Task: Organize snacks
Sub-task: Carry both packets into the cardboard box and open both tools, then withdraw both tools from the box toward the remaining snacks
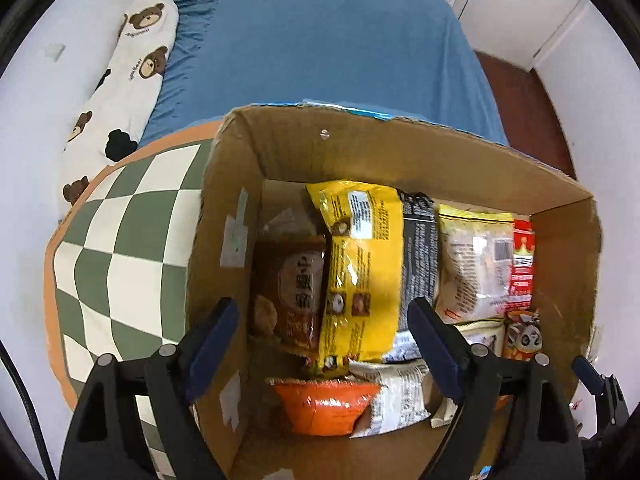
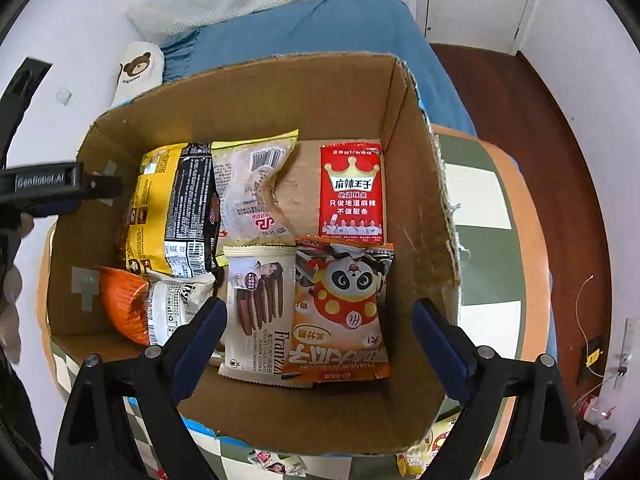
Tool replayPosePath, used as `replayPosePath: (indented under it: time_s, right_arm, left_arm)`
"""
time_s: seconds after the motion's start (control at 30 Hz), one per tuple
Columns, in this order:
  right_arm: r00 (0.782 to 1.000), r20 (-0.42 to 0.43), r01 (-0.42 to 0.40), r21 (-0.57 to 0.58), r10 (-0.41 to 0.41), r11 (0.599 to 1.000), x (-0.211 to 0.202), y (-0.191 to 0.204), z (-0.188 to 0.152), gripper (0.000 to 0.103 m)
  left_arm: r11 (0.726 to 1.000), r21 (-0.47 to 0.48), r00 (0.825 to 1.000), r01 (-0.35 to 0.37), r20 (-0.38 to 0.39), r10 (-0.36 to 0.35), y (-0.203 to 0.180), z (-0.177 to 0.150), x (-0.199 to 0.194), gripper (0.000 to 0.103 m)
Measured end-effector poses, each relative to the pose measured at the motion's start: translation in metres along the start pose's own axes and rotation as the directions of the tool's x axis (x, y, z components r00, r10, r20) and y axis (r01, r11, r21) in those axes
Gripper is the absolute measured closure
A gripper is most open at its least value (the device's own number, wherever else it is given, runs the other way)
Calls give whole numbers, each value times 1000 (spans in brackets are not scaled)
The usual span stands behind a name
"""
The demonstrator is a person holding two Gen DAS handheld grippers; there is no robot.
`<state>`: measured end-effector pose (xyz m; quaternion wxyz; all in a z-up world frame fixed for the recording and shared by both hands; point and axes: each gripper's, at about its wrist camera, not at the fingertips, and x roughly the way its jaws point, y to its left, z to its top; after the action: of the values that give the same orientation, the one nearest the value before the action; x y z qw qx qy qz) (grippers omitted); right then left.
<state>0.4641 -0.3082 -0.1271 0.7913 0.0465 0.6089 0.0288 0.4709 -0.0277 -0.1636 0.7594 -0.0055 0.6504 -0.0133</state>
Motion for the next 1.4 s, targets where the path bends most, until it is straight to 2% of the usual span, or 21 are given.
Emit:
replayPosePath:
  time_s: [0.23,0.4,0.63,0.73,0.9,1.2,1.27,1.33,1.4]
  right_arm:
    - [994,104,49,-37,-45,998,-29,10,-18,7]
    - [985,165,53,-37,-47,998,-53,14,-32,7]
    - [968,248,55,-48,-42,997,-95,21,-61,7]
    - [953,301,61,-53,-42,997,-117,25,-78,7]
    - [939,342,48,-60,-25,997,-145,30,-102,7]
    - [906,423,20,-36,-3,999,-190,26,-136,7]
    - [904,427,3,-25,8,1000,-195,22,-142,7]
    - [912,409,-25,-23,32,999,-193,18,-148,7]
    - [926,375,-40,-28,47,999,-184,17,-156,7]
  left_arm:
    - [1000,-3,993,24,115,-24,-5,-49,-31,17]
    - [1000,19,975,7,220,-11,-11,-84,-59,17]
    - [999,46,943,-12,334,-4,-18,-131,-97,17]
    - [999,54,930,-2,368,-18,-21,-153,-112,17]
    - [997,75,900,0,435,-32,-29,-184,-139,17]
    - [997,83,862,2,505,-44,-39,-225,-174,17]
    - [997,77,858,0,512,-39,-40,-232,-177,17]
    - [998,65,862,-10,507,-25,-39,-240,-175,17]
    - [999,39,880,-12,475,-8,-33,-247,-165,17]
